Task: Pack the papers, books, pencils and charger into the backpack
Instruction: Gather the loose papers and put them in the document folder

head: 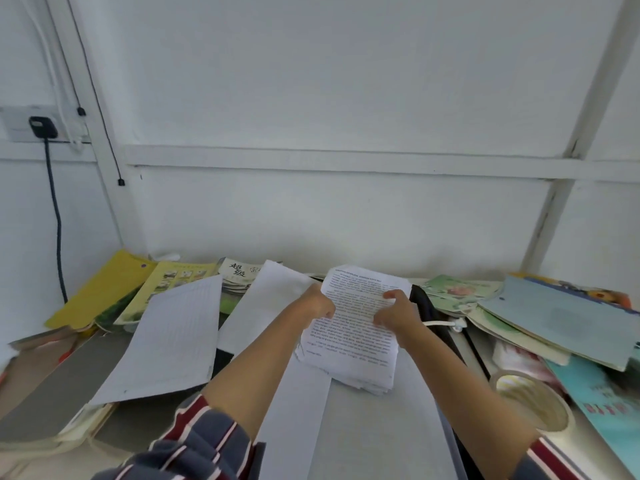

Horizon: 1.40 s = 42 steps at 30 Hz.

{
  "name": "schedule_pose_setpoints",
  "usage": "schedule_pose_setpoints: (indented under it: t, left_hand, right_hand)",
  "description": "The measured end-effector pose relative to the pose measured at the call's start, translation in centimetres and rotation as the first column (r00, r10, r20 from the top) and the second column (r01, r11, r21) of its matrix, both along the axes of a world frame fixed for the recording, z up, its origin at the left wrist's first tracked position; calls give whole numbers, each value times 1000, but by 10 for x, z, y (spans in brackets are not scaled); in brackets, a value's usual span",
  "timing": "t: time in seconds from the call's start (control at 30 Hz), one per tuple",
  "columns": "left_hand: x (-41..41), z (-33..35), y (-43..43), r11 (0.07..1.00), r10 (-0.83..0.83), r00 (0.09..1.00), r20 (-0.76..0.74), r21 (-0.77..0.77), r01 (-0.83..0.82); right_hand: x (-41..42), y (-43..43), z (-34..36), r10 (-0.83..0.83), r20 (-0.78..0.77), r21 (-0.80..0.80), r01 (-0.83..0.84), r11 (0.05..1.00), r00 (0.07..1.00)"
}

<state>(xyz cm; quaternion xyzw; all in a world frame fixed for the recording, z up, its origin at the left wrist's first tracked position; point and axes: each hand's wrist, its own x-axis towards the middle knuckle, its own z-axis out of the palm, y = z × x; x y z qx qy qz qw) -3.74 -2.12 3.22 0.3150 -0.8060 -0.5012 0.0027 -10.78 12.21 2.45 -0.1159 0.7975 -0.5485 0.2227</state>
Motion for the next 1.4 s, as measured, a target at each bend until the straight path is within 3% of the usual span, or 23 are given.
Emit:
schedule_pose_setpoints:
  t: [0.37,0.6,0.8,0.9,1.03,1.2,1.4]
  left_hand:
    - [-5,4,0,993,-7,1000,-24,119,10]
    - [6,18,6,981,-2,989,-148,194,31]
    - [46,49,3,937,-69,942,-328,303,174]
    - [77,62,-9,951,-46,941,-335,274,144]
    - [121,56,-24,991,31,989,-143,137,-11]
    - [159,26,-26,1000,11,992,128,-28,-7]
    - [171,-7,-14,987,-9,985,175,-158,38]
  right_hand:
    - [-10,-5,-6,-133,97,-103,143,984,986]
    - [-3,8,6,-165,154,-254,201,946,974]
    - [19,16,28,-98,156,-432,158,888,983]
    - [40,11,34,-42,200,-455,131,881,979]
    - [81,-3,27,45,183,-357,24,934,982]
    - [128,-13,1,72,140,-168,-48,985,988]
    - [157,-11,-16,85,-45,138,-78,987,995]
